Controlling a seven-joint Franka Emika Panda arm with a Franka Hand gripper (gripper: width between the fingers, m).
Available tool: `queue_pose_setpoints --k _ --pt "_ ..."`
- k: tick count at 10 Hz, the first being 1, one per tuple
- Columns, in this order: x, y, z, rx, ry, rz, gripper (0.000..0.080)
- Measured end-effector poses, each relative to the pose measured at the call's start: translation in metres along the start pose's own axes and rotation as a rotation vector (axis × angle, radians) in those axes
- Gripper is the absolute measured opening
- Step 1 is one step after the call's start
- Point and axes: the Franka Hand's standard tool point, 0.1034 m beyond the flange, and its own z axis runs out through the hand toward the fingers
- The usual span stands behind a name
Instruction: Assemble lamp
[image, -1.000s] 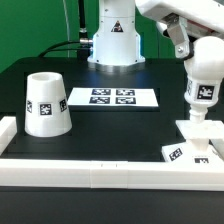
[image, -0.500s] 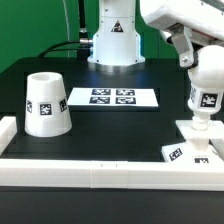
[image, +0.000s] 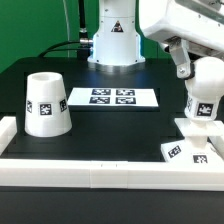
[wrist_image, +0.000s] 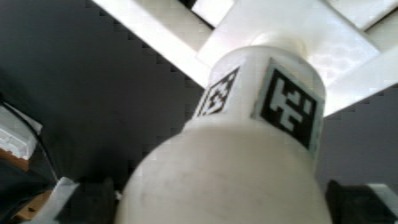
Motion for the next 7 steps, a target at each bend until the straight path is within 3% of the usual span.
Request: queue_pose_setpoints --k 4,6,7 --pt "0.0000 -0.0013 -0.0004 -0.013 0.034 -0.002 0.0577" --pt "-0.0003 -0.0014 -0.0002 -0.013 0.034 -0.002 0.0676" --pt "-0.0006 -0.0008 -0.0004 -0.013 0.032 -0.004 0.0676"
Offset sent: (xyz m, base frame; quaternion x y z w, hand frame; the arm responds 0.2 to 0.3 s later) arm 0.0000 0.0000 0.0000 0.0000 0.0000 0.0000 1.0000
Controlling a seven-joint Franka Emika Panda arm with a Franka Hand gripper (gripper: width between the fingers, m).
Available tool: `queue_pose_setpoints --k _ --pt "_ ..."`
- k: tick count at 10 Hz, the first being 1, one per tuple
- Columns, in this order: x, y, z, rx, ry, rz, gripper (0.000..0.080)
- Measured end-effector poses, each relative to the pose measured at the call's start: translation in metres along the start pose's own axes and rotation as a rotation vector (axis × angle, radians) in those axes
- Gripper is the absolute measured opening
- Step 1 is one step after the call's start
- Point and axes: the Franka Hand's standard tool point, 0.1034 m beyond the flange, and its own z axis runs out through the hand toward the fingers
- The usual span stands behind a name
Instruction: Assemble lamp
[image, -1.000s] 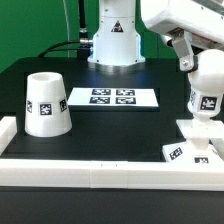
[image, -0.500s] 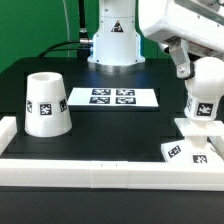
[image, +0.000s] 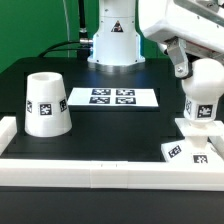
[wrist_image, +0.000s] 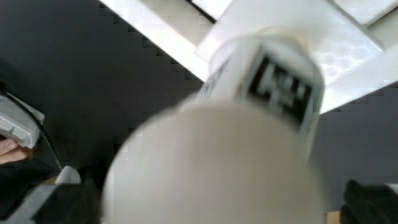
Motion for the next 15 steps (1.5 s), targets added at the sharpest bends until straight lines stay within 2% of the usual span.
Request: queue_pose_setpoints --k 1,4,7,9,10,11,12,13,15 --pt "0.000 0.003 -0.002 0.000 -0.004 -0.008 0.0695" --pt "0.002 -0.002 -0.019 0.011 -0.003 -0.005 0.0699" --pt "0.012 0.008 -0.037 0.020 -0.022 0.007 0.0699" --pt "0.011 0.003 -0.035 0.036 -0.049 0.001 0.0699" --pt "0.009 0.004 -0.034 0.033 -0.046 0.001 0.0699" --pt "-0.001 -0.001 -0.028 0.050 -0.088 0.007 0.0699" --pt "-0.005 -0.007 -0.026 0.096 -0.193 0.006 0.0699" --pt "-0.001 -0.002 -0.027 0.113 -0.246 0.008 0.0699" --pt "-0.010 -0.002 -0.031 0.169 -0.432 0.053 0.0699"
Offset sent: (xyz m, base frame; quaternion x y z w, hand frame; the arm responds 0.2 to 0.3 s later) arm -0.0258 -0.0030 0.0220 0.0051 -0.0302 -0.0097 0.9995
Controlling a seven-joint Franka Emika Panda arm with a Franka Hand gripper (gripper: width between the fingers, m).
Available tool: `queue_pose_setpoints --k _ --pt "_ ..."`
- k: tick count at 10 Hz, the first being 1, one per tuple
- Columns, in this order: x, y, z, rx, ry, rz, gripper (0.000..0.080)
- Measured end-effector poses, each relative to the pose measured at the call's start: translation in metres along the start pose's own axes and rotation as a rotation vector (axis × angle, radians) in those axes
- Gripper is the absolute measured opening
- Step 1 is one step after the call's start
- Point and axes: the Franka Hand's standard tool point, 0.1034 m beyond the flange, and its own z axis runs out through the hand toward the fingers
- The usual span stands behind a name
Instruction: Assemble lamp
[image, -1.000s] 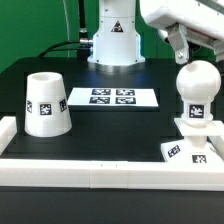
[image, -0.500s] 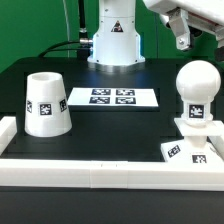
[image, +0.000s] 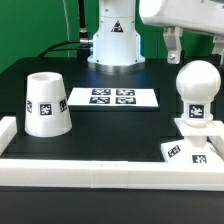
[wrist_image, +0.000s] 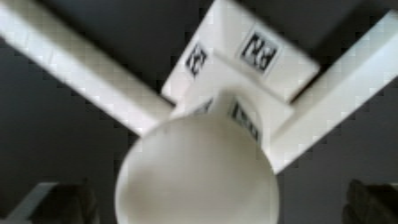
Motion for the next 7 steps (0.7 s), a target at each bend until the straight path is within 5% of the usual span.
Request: queue_pose_setpoints --k 1,3,7 --pt "-0.005 -0.002 -0.003 0.031 -0.141 0.046 0.0699" --pt "-0.004 -0.006 -0.002 0.051 -0.267 0.047 0.0699" --pt "0.001 0.016 0.002 0.075 -0.214 -0.068 0.0699"
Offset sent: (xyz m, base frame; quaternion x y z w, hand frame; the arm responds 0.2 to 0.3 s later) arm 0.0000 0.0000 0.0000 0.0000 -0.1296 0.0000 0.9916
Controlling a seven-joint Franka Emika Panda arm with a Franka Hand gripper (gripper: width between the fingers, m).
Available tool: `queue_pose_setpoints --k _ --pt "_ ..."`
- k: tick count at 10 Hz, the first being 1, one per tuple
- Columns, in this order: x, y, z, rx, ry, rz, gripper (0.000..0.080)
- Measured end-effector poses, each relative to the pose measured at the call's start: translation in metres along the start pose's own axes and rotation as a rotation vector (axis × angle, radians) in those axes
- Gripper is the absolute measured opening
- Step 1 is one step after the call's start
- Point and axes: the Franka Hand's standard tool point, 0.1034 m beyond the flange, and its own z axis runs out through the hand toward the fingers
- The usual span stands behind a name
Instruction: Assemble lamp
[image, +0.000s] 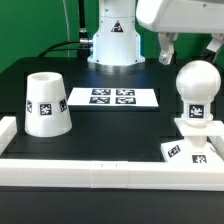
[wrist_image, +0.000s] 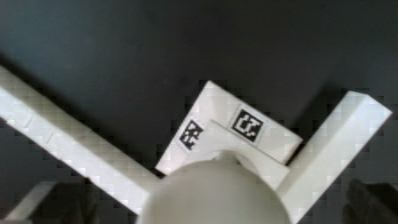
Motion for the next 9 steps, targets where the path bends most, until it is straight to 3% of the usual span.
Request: queue_pose_setpoints --k 2,3,9 --pt "0.0041 0.0093 -0.0002 0.014 0.063 -0.044 0.0699" --pt "0.0055 0.0099 -0.0001 0.047 0.084 -0.022 0.0699" --pt "0.0106 0.0069 0.0012 0.055 0.082 -0.027 0.0699"
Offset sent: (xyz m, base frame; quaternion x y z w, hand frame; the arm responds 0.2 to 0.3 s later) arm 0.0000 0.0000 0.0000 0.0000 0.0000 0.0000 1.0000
